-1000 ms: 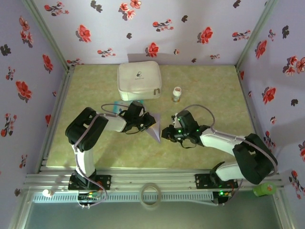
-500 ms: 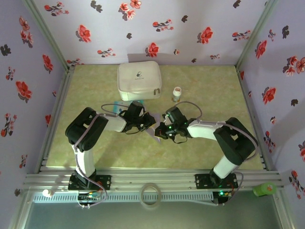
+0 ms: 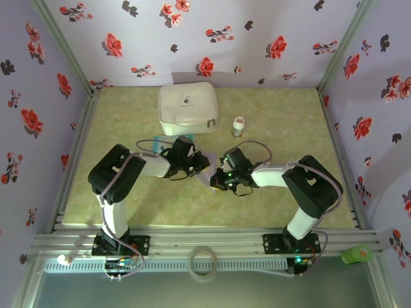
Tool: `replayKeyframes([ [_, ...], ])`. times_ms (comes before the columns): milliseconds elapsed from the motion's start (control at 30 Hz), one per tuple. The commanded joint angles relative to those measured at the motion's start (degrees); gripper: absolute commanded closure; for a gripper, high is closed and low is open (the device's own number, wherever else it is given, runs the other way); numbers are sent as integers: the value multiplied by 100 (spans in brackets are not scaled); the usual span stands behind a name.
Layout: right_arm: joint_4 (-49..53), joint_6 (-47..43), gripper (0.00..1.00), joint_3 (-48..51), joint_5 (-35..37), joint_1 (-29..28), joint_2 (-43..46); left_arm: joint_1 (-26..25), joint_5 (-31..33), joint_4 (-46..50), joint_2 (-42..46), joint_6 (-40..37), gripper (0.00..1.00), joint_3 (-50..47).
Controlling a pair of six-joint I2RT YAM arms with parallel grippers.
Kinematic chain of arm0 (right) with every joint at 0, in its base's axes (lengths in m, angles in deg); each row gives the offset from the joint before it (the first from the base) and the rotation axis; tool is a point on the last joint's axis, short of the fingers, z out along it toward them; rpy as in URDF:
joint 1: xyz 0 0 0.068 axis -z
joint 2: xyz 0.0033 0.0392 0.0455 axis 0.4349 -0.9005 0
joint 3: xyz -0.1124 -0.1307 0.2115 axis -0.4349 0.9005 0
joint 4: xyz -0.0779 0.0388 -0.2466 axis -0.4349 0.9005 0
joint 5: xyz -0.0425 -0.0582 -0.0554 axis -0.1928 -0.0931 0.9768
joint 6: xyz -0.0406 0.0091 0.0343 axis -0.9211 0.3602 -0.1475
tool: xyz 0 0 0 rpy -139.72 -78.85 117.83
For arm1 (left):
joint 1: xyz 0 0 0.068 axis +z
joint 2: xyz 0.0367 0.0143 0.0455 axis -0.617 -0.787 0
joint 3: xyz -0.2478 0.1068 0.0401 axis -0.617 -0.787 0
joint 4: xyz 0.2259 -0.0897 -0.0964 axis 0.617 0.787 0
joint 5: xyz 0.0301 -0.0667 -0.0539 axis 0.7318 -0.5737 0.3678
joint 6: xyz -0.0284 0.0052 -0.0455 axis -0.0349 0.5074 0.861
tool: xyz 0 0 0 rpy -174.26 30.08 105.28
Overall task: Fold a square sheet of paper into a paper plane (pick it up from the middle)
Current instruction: Fourth fold the wing at the center of the table.
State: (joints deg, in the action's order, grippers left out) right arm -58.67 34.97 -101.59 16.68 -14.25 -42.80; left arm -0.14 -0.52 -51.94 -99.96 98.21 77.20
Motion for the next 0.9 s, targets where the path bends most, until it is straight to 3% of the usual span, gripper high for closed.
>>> replayKeyframes([
  [0,-146,102,95,191,69,-14,25,36,110,197,-165,-49,87,-96],
  [667,-16,173,96,1215,120,-224,768,60,163,129,-161,53,87,-198],
  [867,541,-90,96,1193,120,-229,1049,62,171,87,-162,73,87,-216],
])
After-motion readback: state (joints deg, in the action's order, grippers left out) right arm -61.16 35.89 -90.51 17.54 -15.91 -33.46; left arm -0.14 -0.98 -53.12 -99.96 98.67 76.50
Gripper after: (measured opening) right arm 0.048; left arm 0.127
